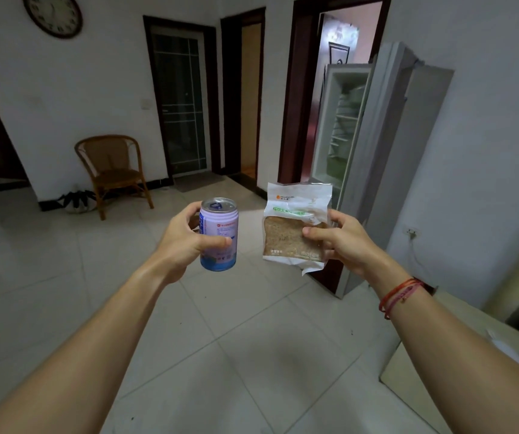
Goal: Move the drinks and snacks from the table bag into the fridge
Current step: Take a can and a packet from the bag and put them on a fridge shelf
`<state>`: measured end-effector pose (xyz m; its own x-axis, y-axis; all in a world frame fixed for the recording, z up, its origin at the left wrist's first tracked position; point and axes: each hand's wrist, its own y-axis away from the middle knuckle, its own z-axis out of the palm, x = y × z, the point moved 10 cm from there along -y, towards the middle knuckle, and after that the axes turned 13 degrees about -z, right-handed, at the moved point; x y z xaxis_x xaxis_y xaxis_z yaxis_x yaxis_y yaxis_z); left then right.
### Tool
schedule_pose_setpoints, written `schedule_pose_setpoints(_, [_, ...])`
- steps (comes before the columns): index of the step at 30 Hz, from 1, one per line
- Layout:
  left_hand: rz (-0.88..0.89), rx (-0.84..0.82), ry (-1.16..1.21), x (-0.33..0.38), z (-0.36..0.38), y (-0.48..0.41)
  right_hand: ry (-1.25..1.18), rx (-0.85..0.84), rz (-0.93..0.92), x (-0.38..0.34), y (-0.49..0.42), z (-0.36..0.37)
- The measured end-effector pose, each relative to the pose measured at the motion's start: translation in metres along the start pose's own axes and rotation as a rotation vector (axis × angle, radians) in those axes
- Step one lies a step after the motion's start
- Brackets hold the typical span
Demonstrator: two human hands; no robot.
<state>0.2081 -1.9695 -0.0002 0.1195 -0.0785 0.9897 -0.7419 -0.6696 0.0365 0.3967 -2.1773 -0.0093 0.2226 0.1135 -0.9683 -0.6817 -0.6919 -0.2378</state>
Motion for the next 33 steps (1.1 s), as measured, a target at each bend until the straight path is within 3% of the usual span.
schedule_pose_setpoints(19, [-0.06, 0.031, 0.022, 0.016, 0.027, -0.345, -0.007, -0.011, 0.012, 0.102, -0.34, -0.041])
schedule_pose_setpoints(33, [-0.061, -0.078, -0.036, 0.004, 0.033, -0.611, 0.0, 0.096, -0.011, 0.172, -0.563, -0.046])
